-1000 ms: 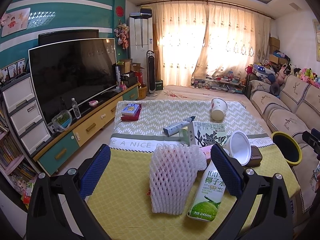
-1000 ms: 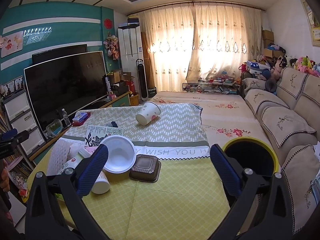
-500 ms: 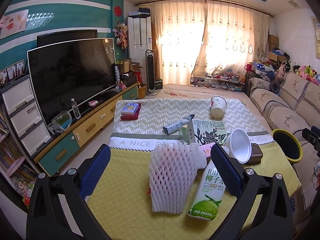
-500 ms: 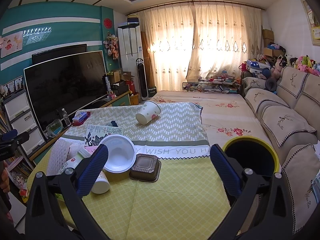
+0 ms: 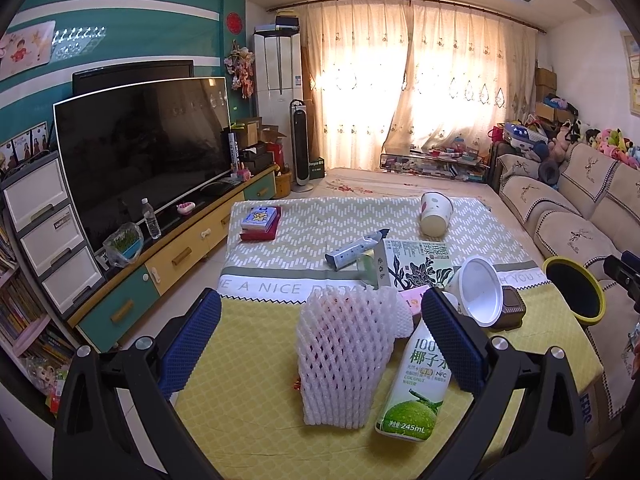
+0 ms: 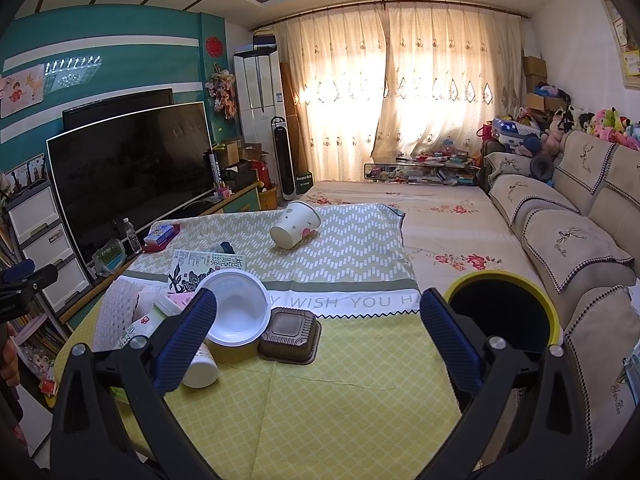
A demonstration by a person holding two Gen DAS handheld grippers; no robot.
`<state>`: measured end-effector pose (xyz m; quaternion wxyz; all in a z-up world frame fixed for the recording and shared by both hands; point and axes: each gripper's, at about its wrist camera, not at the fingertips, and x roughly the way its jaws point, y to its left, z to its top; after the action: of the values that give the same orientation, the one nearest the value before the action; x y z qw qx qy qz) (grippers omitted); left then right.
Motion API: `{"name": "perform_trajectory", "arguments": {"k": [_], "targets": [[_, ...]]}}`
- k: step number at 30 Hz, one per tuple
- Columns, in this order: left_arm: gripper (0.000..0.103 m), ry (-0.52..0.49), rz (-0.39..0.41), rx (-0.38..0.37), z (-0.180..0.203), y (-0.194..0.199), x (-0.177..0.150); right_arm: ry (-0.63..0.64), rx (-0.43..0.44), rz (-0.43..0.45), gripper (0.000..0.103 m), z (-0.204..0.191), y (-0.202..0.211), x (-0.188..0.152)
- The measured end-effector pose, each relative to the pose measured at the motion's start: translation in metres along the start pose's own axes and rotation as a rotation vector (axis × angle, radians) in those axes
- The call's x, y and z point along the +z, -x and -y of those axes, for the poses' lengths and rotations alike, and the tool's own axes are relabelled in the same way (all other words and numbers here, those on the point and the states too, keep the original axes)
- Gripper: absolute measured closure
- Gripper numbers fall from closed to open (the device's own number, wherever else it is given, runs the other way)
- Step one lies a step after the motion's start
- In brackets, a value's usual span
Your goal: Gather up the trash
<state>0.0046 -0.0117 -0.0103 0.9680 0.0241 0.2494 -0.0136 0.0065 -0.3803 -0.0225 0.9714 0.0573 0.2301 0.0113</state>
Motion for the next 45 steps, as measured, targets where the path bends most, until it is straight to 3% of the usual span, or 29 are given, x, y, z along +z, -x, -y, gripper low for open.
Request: {"name": "perform_trajectory", "arguments": {"k": [31, 41, 43, 45], "targets": [[0.004, -0.013, -0.028, 0.000, 0.001, -0.009, -0.001, 0.004, 0.043, -0.037, 0.006, -0.007, -0.015, -0.002], [0.004, -0.008, -0.025, -0.014, -0.001, -0.014, -0.004, 0.045, 0.149, -0.164, 0.006, -0.040, -0.091, -0.006], [0.004, -0.002, -0.033, -0.020, -0.002, -0.018, -0.005, 0.046, 0.165, -0.202, 0.009, -0.042, -0.114, -0.007], [0.004, 0.002, -0.040, -0.025, -0.004, -0.023, -0.006, 0.037, 0.196, -0.243, 0.020, -0.041, -0.134, -0.008]]}}
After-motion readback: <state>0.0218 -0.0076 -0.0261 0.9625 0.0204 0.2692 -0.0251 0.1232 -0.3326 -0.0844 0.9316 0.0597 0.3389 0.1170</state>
